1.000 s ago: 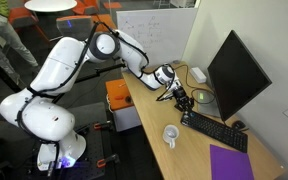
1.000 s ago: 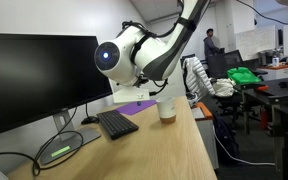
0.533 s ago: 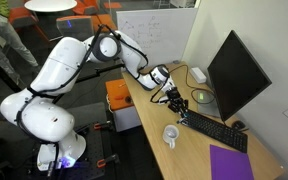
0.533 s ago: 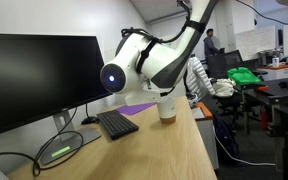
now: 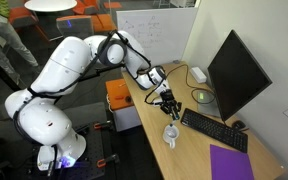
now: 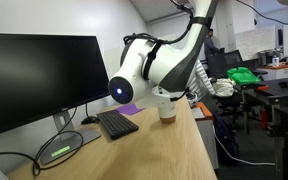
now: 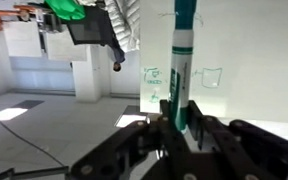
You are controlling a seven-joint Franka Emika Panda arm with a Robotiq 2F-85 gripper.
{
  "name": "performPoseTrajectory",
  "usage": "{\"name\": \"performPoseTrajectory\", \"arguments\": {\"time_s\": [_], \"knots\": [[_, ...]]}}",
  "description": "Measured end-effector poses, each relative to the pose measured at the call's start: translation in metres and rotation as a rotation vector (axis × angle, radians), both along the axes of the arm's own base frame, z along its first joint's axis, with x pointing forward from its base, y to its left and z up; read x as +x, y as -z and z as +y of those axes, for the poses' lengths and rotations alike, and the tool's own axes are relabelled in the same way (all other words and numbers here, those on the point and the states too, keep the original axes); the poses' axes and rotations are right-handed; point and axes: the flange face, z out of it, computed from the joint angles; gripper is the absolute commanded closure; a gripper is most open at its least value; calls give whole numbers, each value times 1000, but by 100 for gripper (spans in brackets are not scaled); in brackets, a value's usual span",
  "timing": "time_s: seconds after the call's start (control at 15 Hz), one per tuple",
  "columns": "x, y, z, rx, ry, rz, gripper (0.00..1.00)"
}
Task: Put the marker in the cup
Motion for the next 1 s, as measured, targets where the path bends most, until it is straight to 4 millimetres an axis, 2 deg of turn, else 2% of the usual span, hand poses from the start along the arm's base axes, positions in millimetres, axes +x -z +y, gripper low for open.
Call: {"name": "performPoseTrajectory", "arguments": {"time_s": [0.27, 0.6, 0.67, 0.73, 0.87, 1.0], "knots": [[-6, 5, -13, 25, 45, -5, 94], [-2, 21, -32, 55, 55, -49, 94], [0, 26, -34, 62, 53, -50, 80], [2, 30, -35, 66, 48, -51, 53], [2, 38, -31, 69, 36, -46, 45], [2, 44, -25, 76, 22, -44, 30]]}}
